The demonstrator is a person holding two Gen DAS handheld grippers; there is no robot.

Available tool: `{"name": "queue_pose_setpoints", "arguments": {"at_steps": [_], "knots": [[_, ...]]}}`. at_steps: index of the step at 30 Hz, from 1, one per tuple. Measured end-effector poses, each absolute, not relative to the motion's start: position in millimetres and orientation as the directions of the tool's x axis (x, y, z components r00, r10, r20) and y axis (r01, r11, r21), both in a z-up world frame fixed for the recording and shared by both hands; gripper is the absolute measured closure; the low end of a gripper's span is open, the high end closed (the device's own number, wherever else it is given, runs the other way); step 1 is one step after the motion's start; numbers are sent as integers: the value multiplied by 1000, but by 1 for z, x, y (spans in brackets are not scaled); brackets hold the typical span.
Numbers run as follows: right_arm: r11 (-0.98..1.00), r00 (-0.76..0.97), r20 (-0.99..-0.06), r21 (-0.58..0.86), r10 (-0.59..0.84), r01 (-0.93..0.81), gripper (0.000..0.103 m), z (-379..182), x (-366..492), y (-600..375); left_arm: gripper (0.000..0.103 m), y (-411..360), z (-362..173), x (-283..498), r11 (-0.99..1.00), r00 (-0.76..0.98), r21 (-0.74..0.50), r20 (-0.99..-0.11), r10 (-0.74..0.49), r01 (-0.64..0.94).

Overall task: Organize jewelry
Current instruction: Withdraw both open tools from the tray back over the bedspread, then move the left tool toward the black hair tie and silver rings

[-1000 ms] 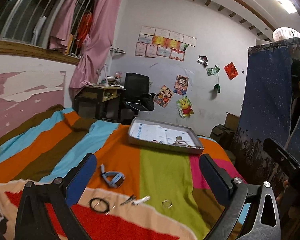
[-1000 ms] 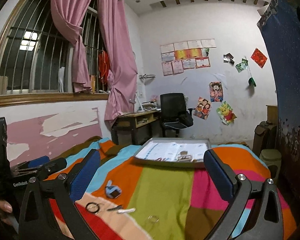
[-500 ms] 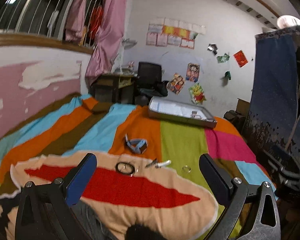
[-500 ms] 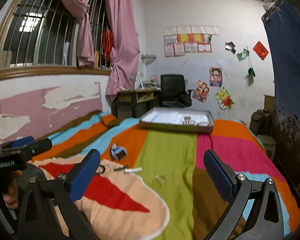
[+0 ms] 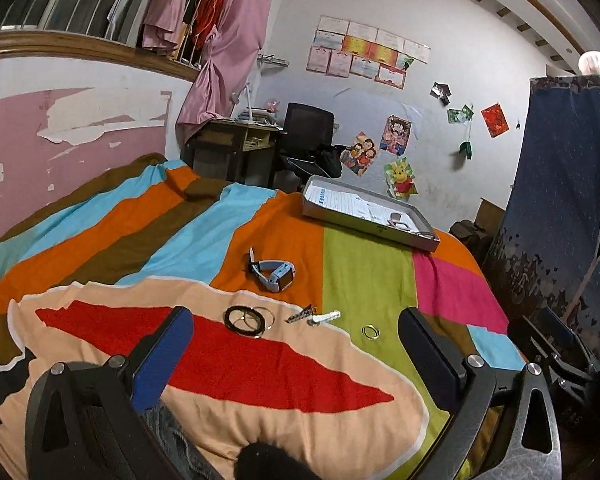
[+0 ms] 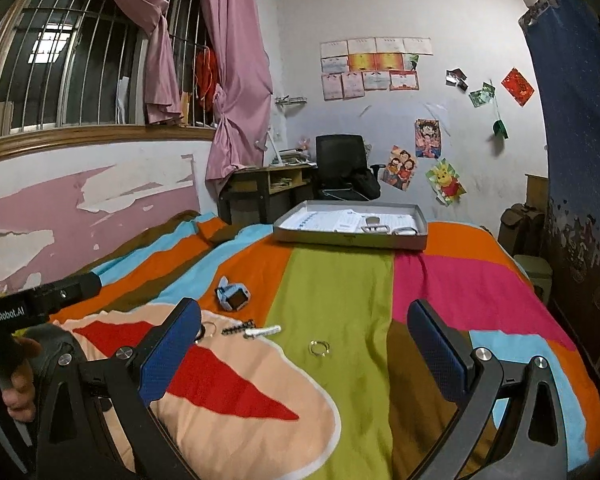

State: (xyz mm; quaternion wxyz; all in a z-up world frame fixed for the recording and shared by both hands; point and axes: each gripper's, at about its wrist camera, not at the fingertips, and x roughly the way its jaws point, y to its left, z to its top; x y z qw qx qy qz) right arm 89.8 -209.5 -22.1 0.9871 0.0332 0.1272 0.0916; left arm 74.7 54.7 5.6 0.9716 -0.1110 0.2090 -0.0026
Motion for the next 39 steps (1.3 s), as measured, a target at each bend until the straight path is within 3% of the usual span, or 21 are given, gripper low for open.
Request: {"name": "queue_pose_setpoints", "arguments": {"at_steps": [12, 21, 30, 36, 39], "knots": [[972, 956, -179, 89, 233, -220, 1, 10, 148, -186, 0, 101, 37, 132, 969, 906, -244, -416, -71, -36], [967, 947, -201, 101, 249, -233, 1, 3, 197, -156, 0, 156, 50, 207, 971, 880, -236, -454, -141, 34], [971, 938, -255, 102, 235, -215, 1, -27, 243, -129, 0, 167, 18, 262, 977, 863, -134, -458, -212, 168], [975, 917, -333, 105, 220, -196, 1, -70, 265, -115, 0, 172, -33, 295, 955, 748, -123, -598, -288, 269], [969, 887, -390, 98, 248, -228, 1, -93, 273, -106, 0, 177, -54, 303, 954, 725, -127, -625, -290, 272]]}}
